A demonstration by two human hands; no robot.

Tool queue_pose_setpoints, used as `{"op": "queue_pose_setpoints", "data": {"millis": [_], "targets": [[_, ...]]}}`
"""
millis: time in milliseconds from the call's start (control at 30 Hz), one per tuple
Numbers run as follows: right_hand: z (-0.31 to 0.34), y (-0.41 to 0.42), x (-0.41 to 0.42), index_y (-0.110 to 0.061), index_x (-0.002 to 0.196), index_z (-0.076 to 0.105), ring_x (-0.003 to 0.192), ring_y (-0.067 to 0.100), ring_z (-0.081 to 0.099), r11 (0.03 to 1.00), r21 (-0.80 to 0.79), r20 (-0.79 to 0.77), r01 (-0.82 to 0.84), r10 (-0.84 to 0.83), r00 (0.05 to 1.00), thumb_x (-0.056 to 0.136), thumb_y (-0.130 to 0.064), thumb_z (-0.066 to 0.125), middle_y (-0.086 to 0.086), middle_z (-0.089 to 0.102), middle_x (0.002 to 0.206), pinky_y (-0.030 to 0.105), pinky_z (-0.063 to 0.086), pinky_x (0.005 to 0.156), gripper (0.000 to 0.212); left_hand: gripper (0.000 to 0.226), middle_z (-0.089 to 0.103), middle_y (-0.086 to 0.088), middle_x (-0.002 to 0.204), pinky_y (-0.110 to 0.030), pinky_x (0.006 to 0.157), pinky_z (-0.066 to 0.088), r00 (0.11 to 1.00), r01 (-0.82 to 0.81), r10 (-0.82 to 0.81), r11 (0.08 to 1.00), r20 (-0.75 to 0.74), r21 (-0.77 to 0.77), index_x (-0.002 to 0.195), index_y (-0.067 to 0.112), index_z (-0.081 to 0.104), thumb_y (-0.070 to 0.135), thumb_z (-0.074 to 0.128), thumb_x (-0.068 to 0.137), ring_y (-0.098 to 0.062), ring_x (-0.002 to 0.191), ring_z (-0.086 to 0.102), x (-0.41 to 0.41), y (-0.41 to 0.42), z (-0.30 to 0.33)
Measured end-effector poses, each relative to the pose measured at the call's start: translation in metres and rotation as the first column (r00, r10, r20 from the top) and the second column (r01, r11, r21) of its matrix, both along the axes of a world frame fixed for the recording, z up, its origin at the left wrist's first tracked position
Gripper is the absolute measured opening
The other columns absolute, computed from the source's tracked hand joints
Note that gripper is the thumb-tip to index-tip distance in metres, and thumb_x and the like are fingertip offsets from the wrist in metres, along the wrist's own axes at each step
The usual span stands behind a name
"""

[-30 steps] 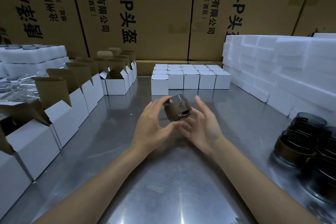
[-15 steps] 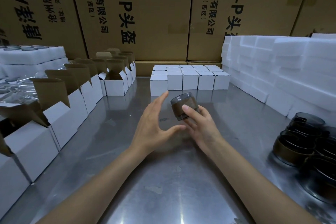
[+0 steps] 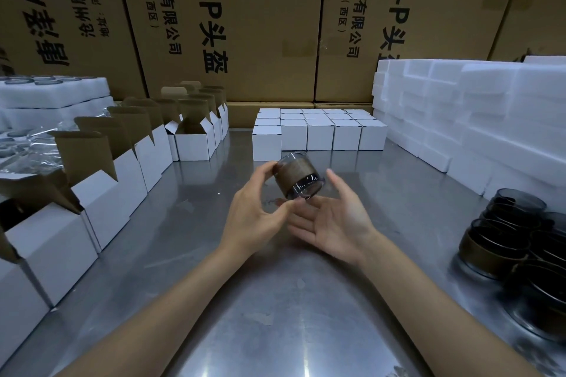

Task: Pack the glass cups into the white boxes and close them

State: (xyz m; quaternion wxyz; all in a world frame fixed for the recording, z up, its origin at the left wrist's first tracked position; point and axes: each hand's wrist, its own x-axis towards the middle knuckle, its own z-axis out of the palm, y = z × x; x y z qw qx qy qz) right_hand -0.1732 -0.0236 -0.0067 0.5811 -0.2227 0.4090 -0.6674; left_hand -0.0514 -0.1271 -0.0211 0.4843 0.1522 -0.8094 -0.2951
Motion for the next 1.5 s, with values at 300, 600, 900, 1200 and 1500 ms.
{"op": "queue_pose_setpoints", "data": {"millis": [300, 600, 900, 1200, 1500], "targets": [[0.001, -0.004, 0.013, -0.008, 0.124, 0.05, 0.081, 0.014, 0.072, 0.873, -0.196, -0.119, 0.447, -0.473, 0.873, 0.082, -0.017, 0.072, 0.003, 0.072, 0.097, 0.021, 0.054, 0.058, 0.048, 0.088, 0.043, 0.011, 0.144, -0.028, 0.111, 0.035, 0.996, 0.028, -0.026, 0.999, 0.086, -0.021, 0.144, 0.023, 0.035, 0.05, 0.074, 0.07, -0.006, 0.134, 0.039, 0.002, 0.003, 0.001], [-0.006, -0.011, 0.016, -0.017, 0.114, 0.053, 0.102, 0.016, 0.066, 0.864, -0.225, -0.415, 0.451, -0.504, 0.758, 0.071, -0.024, 0.082, 0.006, 0.063, 0.114, 0.033, 0.055, 0.086, 0.053, 0.072, 0.057, 0.003, 0.124, -0.028, 0.098, 0.043, 0.998, -0.042, 0.05, 0.987, 0.043, -0.154, 0.137, 0.015, 0.047, 0.029, 0.081, 0.075, -0.017, 0.113, 0.055, -0.001, 0.001, 0.001], [0.0, -0.002, 0.004, -0.014, 0.112, 0.062, 0.095, 0.02, 0.065, 0.997, 0.059, -0.042, 0.042, -0.04, 0.998, 0.09, -0.052, 0.045, 0.004, 0.07, 0.097, 0.036, 0.044, 0.091, 0.047, 0.057, 0.06, 0.001, 0.123, -0.017, 0.099, 0.042, 0.988, 0.155, -0.145, 0.946, -0.057, 0.284, 0.121, 0.017, 0.049, 0.005, 0.079, 0.075, -0.007, 0.115, 0.057, -0.004, -0.008, -0.002], [-0.005, -0.009, 0.01, -0.014, 0.115, 0.063, 0.097, 0.017, 0.069, 0.898, -0.269, -0.307, 0.348, -0.422, 0.853, 0.082, -0.009, 0.071, 0.003, 0.072, 0.105, 0.027, 0.054, 0.074, 0.034, 0.086, 0.05, 0.007, 0.14, -0.021, 0.106, 0.038, 0.98, 0.176, -0.191, 0.963, 0.057, 0.204, 0.144, 0.02, 0.036, 0.025, 0.083, 0.071, -0.005, 0.128, 0.048, -0.002, -0.003, -0.001], [-0.012, -0.009, 0.008, -0.025, 0.117, 0.054, 0.105, 0.003, 0.057, 0.883, -0.288, -0.729, 0.371, -0.453, 0.512, 0.074, -0.005, 0.078, 0.001, 0.058, 0.12, 0.008, 0.047, 0.082, 0.053, 0.096, 0.047, 0.018, 0.134, -0.004, 0.099, 0.034, 0.948, 0.186, -0.225, 0.966, 0.227, 0.179, 0.149, 0.028, 0.023, 0.036, 0.081, 0.073, 0.005, 0.124, 0.045, 0.003, -0.004, -0.005]]}}
